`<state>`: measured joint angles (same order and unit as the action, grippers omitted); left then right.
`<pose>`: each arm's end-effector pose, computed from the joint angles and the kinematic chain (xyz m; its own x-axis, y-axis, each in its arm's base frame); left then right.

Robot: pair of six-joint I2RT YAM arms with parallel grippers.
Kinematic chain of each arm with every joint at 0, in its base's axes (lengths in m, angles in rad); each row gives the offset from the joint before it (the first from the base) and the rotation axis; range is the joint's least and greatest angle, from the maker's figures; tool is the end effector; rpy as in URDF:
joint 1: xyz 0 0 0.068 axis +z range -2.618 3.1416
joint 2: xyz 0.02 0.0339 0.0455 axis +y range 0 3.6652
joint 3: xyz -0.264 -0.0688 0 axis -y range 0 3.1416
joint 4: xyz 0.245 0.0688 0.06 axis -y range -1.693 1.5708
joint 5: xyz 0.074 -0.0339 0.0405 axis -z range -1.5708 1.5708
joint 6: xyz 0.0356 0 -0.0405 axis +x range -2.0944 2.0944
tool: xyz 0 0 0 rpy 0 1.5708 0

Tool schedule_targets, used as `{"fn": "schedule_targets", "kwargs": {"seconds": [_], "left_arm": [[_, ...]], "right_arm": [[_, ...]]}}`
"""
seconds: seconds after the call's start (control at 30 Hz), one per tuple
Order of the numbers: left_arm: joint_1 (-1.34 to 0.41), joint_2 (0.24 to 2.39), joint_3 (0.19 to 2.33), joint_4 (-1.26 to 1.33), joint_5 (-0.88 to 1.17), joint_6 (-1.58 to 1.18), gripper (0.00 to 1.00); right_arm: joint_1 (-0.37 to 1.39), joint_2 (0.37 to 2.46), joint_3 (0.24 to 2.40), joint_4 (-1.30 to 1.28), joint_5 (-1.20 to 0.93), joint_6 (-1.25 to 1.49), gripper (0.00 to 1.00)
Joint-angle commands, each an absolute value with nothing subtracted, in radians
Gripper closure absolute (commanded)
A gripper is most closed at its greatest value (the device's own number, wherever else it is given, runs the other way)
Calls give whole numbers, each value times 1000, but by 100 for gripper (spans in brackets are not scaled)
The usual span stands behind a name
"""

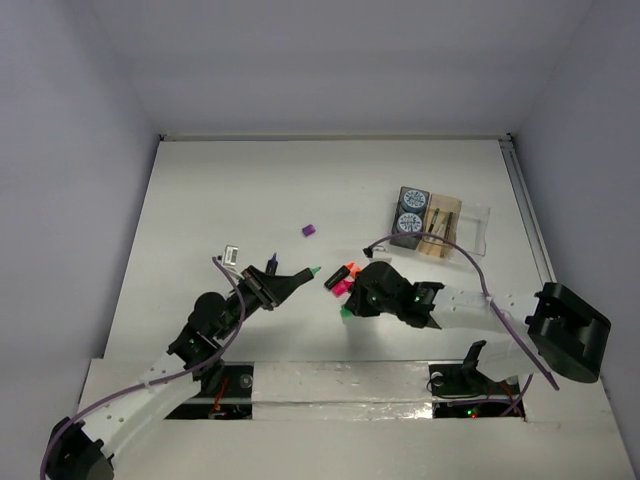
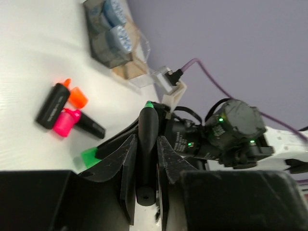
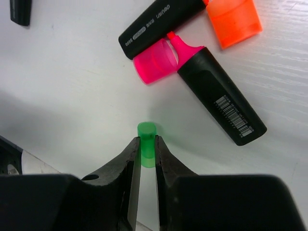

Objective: Sort the stationery into containers

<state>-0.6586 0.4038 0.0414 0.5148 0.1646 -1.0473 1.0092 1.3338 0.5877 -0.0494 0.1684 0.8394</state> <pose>0.1035 -0.0875 0.2030 -0.5738 -0.6363 -0.5157 0.4698 0.2600 -0.8436 0.1409 0.2127 0.1700 -0.8286 0.0609 -0.5566 -0.2325 0.8669 0.4410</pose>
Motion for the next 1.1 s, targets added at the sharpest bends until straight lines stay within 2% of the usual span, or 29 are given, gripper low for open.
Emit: {"fn": "schedule_targets", "kwargs": {"seconds": [0.0, 0.1, 0.27, 0.47, 0.63, 0.8, 0.9, 1.07], "left_arm": [[-650, 345, -54, 606, 164, -1126, 100], [-650, 340, -48, 658, 103, -1141, 100], [-650, 463, -37, 793, 101, -1176, 100], [-650, 590, -46, 893, 117, -1215, 100], [-650, 604, -57, 890, 117, -1204, 100], [-650, 536, -46, 761, 104, -1155, 100], [-650, 457, -6, 652, 57, -1089, 100], [-650, 391, 116, 545, 9, -983, 100]], "right_arm": [[1015, 1272, 578, -11, 221, 857, 94], [1015, 1235, 558, 139, 157, 874, 94], [1015, 1186, 546, 323, 101, 910, 94], [1015, 1152, 529, 405, 92, 919, 94], [1015, 1224, 549, 243, 127, 910, 94], [1025, 1253, 572, -40, 152, 855, 94], [1025, 1212, 551, -34, 97, 804, 93], [1025, 1259, 647, -84, 87, 701, 87]]}}
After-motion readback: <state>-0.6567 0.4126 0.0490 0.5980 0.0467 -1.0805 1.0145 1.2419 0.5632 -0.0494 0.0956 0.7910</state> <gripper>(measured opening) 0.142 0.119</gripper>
